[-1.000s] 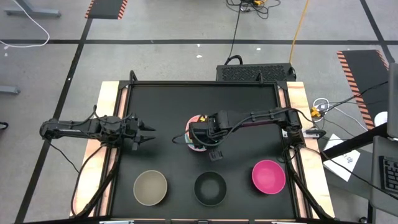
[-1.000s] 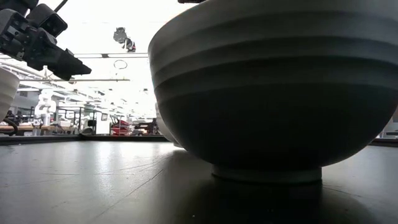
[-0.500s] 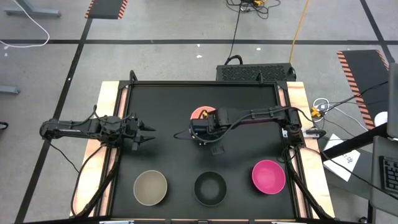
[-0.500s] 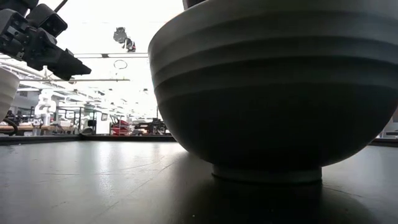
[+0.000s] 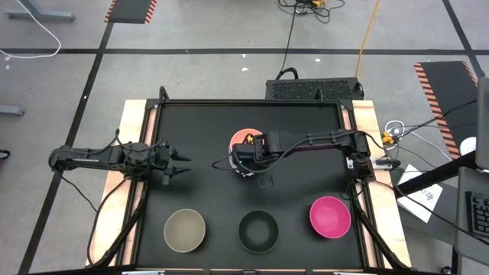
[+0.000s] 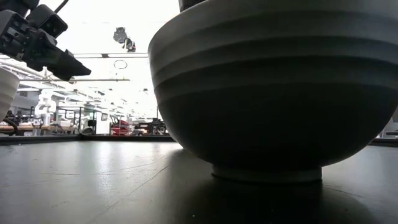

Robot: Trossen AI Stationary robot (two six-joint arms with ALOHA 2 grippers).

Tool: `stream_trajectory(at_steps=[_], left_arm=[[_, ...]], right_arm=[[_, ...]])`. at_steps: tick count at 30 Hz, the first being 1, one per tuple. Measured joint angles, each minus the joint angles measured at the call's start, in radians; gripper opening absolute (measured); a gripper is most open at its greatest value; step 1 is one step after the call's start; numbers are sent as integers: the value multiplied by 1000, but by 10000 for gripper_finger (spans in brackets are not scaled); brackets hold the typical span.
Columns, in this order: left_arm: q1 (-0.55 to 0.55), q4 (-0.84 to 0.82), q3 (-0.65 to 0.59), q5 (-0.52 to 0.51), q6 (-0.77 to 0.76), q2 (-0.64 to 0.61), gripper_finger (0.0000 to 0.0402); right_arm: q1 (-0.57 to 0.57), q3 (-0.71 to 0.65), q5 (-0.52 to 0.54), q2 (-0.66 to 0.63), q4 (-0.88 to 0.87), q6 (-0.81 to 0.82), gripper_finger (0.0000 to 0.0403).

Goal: Nest bowls inside each other
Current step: Stack the light orange bowl on top of the blue bowl

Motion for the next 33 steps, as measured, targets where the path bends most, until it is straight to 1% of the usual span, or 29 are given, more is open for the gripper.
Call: stream_trajectory(at_steps=[5,8,18,23,33], left_arm=[[0,-3,-1,0,0,9,172],[0,-1,-1,0,0,9,172],[0,0,-1,0,1,8,172],[0,0,-1,0,1,8,172],[0,1,-1,0,7,8,172]], right_arm=[[-2,0,-1,0,1,0,0],[-2,0,-26,0,3,-3,0],[-11,0,-32,0,7,-25,0],[-27,0,-102,0,-1,-41,0],[-48,0,-103,-1,-6,-42,2]])
